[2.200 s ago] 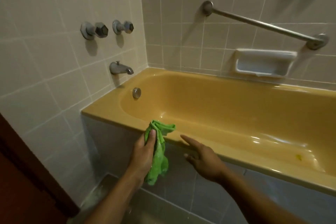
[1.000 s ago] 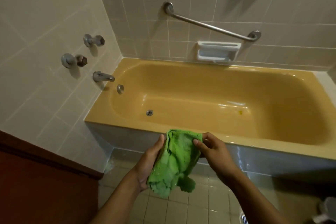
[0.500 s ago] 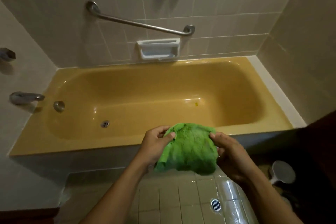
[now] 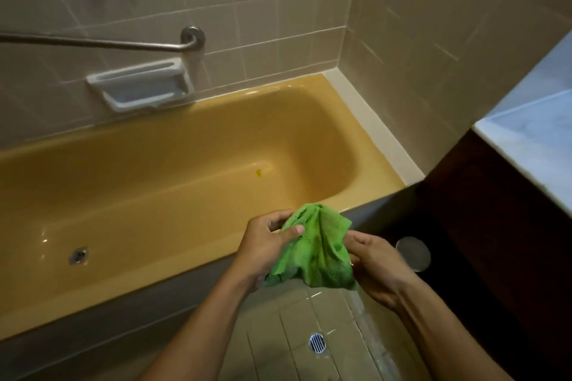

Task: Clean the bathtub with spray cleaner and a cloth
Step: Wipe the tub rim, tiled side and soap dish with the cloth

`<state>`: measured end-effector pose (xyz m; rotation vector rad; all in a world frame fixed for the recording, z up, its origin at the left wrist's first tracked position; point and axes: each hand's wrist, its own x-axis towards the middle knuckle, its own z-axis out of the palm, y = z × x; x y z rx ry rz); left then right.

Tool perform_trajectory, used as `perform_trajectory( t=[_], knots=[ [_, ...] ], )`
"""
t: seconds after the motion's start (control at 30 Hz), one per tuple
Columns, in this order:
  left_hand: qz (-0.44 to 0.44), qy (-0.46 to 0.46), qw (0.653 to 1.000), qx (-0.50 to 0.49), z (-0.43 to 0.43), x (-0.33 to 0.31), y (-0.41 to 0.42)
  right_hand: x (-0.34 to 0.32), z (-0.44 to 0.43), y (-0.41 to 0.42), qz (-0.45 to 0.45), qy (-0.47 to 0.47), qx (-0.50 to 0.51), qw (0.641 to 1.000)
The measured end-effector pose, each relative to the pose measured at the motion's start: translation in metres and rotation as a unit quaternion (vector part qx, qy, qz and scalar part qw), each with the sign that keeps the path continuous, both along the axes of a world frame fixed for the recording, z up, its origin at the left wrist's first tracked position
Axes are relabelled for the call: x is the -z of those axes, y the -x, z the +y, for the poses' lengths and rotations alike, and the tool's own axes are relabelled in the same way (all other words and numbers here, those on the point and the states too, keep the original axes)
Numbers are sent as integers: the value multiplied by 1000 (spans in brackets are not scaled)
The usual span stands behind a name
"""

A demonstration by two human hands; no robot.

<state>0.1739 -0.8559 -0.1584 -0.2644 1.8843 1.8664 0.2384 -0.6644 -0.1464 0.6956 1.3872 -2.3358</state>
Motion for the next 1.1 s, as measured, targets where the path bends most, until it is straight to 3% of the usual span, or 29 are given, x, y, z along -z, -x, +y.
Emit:
perform_trajectory(
  t=[0.17,0.33,0.47,0.63,0.7,0.83,0.97,1.1],
  knots=[
    [-13,-11,1000,-7,80,18,5,15,70,12,-1,-137,15,990],
    [-55,-85,995,11,142,18,4,24,113,21,3,-230,65,971],
    [-72,-125,989,21,169,22,6,25,134,18,-3,-172,70,983],
    [-51,-46,998,14,182,31,16,30,153,8,9,-42,51,998],
    [-55,-26,998,33,183,28,20,33,163,7,14,-62,49,997],
    [-71,-42,992,100,191,21,30,52,177,7,43,-201,0,979],
    [-23,-4,989,146,201,38,43,85,172,5,15,-95,-11,995],
    [63,65,977,191,199,83,53,117,172,15,-12,-81,23,996]
  ],
)
